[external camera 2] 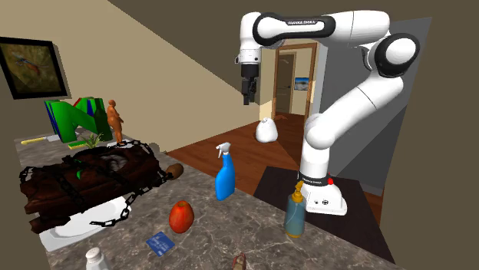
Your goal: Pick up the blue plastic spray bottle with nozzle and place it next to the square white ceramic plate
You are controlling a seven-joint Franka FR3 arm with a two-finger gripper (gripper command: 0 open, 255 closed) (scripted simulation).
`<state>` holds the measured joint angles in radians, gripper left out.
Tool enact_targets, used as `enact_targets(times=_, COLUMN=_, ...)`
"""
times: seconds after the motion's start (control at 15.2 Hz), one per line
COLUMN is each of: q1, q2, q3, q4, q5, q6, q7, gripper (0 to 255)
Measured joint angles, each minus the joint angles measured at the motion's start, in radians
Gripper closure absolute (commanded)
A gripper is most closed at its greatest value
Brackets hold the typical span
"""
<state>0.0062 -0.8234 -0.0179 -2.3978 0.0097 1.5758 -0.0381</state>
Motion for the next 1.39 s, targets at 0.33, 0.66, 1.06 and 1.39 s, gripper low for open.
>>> enact_targets(times=0.33, q1=0.051, q2=0.116, q3=0.032, q4=0.023, q5=-0.016, q6=0.045, q7=-0.065, gripper=0)
enact_targets(times=0.66, q1=0.126, q2=0.293, q3=0.091, q4=0.061, q5=-0.048, q6=0.107, q7=-0.164, gripper=0)
enact_targets(times=1.06, q1=0.206, q2=0.488, q3=0.175, q4=0.102, q5=-0.101, q6=0.167, q7=-0.265, gripper=0)
enact_targets(times=1.39, q1=0.271, q2=0.642, q3=0.252, q4=0.126, q5=-0.160, q6=0.216, q7=-0.329, gripper=0)
